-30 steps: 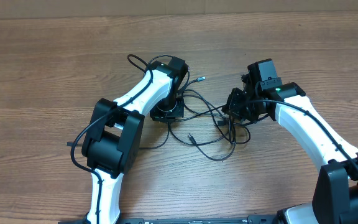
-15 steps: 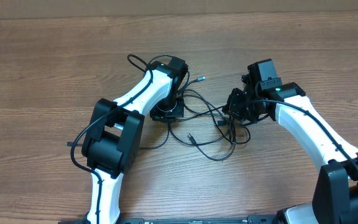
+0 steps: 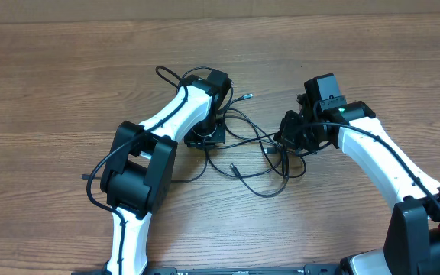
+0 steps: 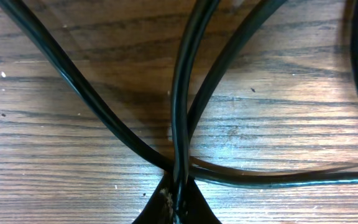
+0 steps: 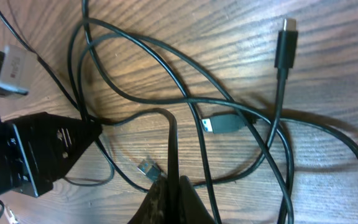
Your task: Untangle cables
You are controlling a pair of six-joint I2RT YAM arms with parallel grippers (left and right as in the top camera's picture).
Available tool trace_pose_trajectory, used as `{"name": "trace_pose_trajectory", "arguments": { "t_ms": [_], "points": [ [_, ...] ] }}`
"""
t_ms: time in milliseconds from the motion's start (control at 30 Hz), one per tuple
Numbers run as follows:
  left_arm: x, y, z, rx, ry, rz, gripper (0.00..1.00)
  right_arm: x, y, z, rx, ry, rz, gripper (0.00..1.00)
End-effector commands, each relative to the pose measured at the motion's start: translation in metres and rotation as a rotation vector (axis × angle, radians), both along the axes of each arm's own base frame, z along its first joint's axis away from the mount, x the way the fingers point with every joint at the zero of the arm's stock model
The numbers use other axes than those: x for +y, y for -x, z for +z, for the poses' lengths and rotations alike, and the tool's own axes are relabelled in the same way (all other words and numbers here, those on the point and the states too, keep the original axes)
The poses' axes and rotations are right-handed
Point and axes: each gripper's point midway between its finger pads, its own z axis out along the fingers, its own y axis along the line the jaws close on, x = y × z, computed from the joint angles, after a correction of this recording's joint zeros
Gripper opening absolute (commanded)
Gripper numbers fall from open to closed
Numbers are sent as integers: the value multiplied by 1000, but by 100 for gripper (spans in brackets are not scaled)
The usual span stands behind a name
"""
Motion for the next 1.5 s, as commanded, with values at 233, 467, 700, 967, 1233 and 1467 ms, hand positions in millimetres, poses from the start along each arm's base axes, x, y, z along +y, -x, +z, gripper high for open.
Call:
{"name": "trace_pose_trajectory", "arguments": {
  "t_ms": [233, 467, 700, 967, 1233, 1467],
  "points": [
    [14, 6, -21, 22, -77, 9, 4, 5, 12, 64, -180, -68, 89, 4],
    [14, 7, -21, 25, -78, 9, 4, 2, 28, 117, -320, -104, 94, 4],
    [14, 7, -21, 25, -78, 9, 4, 0, 39, 176, -488, -138, 98, 4],
    [14, 7, -21, 26, -79, 9, 4, -1, 44, 222, -615, -162, 99, 4],
    [14, 7, -21, 25, -79, 9, 4, -21, 35, 262, -729, -138, 55, 4],
    [14, 7, -21, 25, -78, 9, 4, -73, 21, 259, -708, -73, -111, 4]
  ]
}}
